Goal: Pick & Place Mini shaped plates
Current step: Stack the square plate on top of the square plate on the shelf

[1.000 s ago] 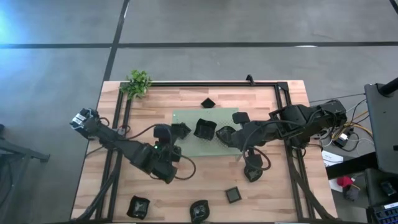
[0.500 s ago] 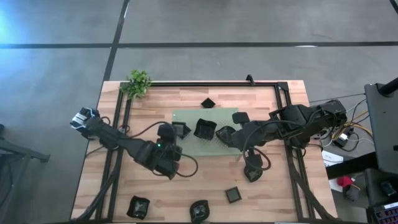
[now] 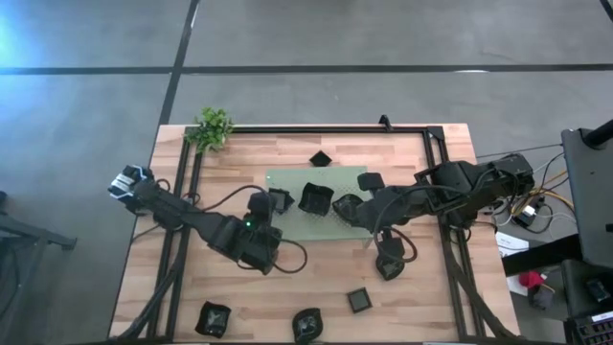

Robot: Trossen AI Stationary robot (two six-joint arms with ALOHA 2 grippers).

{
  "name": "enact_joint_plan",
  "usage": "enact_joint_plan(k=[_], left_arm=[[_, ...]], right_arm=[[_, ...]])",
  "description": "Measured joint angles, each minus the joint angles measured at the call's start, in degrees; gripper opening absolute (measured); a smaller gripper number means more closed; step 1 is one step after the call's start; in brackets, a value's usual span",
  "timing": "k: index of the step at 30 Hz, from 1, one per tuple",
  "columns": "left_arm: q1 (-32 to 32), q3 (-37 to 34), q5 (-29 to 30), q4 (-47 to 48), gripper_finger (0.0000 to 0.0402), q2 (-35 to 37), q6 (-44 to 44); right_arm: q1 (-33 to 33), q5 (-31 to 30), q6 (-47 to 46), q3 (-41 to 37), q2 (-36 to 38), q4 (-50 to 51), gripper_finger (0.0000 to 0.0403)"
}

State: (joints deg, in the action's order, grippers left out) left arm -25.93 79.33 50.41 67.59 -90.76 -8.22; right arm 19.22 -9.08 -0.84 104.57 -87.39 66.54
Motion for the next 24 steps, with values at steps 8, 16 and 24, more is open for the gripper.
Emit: enact_joint_plan(k=[8,16,24], left_arm=[[0.0,0.0,0.0,-0.5,0.0007,-0.2,-5.7],[0.1,0.0,0.0,-0.5,0.0036,-0.2,-7.1],[0.3,0.0,2.5,-0.5,0.0043,-0.2,-10.2]], right_arm=[[0.0,0.0,-0.1,0.0,-0.1,0.0,0.0008],[0.0,0.0,-0.2,0.0,-0.1,0.0,0.0008],[0.0,0.0,-0.2,0.0,-0.1,0.0,0.0008]])
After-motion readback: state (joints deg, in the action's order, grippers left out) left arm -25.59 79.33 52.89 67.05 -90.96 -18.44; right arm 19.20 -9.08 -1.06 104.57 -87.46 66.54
